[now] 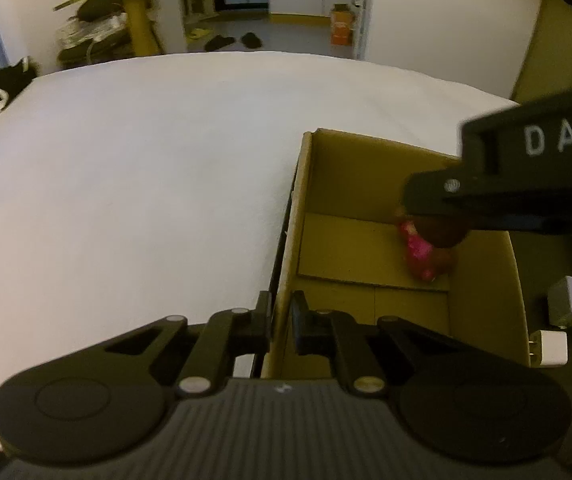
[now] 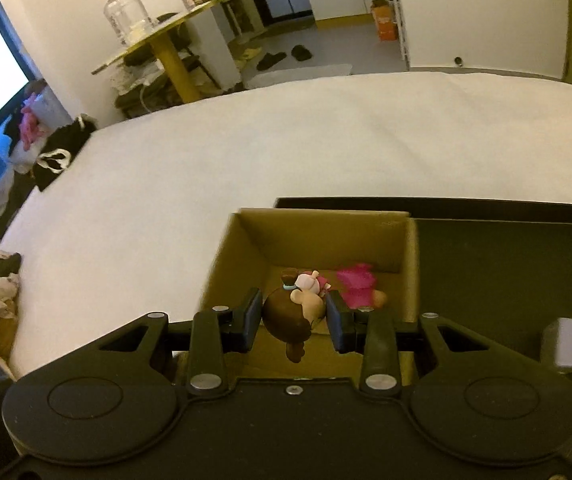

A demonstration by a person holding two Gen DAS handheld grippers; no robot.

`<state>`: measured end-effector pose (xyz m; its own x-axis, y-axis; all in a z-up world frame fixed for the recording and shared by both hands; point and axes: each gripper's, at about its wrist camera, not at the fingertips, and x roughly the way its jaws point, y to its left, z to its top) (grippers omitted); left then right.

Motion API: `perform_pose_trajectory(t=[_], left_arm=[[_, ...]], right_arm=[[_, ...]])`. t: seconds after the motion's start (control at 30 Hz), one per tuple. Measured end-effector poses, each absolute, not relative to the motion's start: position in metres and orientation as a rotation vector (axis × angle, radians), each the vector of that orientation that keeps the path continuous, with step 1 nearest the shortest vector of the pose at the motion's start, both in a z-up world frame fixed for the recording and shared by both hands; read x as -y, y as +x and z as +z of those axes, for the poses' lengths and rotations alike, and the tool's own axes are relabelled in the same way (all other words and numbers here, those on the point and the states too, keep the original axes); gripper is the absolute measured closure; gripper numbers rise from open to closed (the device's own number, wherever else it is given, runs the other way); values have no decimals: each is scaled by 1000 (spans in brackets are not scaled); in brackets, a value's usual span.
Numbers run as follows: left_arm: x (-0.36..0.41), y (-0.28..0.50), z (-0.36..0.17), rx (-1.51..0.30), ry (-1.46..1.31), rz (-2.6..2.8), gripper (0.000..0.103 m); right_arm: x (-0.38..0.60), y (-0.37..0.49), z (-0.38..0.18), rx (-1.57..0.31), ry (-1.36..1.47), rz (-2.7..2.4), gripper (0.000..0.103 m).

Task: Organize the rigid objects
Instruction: 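Carry the brown-haired doll with the right gripper into the box and release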

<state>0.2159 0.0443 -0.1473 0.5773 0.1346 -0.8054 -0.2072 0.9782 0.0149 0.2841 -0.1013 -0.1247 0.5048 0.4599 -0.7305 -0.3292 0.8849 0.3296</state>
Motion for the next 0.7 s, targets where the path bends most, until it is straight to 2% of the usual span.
perform_pose_trajectory(t=[0.2, 0.27, 0.7], left_arm=[[-57, 217, -149, -949, -133, 177, 94], [-58, 218, -149, -953, -134, 185, 94], [-67, 225, -139, -1013, -194, 166, 93]], right_arm=[[92, 291, -124, -904, 213, 550, 66], [92, 290, -123, -904, 213, 541, 59], [127, 283, -117, -944, 229, 394, 59]])
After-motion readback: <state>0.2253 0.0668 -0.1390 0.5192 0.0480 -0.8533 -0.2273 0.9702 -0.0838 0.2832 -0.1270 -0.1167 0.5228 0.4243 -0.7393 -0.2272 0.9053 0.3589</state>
